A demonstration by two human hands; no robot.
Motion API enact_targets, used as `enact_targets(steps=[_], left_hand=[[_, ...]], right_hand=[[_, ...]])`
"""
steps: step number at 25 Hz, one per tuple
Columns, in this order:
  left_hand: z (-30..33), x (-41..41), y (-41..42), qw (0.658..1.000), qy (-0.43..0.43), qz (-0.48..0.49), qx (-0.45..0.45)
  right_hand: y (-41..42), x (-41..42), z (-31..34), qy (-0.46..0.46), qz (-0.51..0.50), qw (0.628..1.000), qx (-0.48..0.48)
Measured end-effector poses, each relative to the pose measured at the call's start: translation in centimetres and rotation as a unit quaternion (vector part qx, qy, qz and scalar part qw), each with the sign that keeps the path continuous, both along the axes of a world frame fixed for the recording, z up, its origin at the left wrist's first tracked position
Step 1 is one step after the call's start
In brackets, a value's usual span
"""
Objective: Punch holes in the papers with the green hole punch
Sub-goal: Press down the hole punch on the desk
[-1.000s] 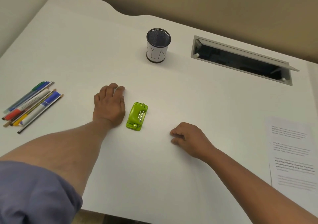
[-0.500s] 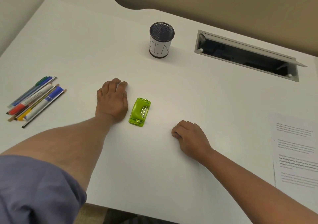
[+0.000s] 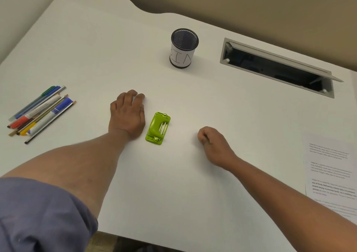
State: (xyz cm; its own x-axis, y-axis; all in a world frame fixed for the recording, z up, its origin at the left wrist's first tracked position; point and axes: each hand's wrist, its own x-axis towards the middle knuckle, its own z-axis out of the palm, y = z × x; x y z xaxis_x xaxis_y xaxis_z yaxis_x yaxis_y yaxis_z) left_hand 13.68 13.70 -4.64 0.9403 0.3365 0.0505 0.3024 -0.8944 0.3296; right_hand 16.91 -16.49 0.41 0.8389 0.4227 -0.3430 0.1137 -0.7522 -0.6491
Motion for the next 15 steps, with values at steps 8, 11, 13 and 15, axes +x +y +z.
enact_targets(steps=[8, 11, 13, 15], left_hand=[[0.2, 0.0, 0.1, 1.000, 0.003, 0.000, -0.002], [0.3, 0.0, 0.0, 1.000, 0.007, 0.001, 0.001], [0.3, -0.1, 0.1, 1.000, 0.015, 0.000, 0.001], [0.4, 0.0, 0.1, 1.000, 0.024, 0.000, -0.001]], right_hand=[[7.5, 10.0, 5.9, -0.040, -0.106, 0.980, 0.162], [10.6, 15.3, 8.2, -0.136, -0.094, 0.978, 0.128], [12.3, 18.4, 9.2, -0.194, -0.094, 0.974, 0.074], [13.6, 21.0, 9.5, -0.228, -0.093, 0.969, 0.009]])
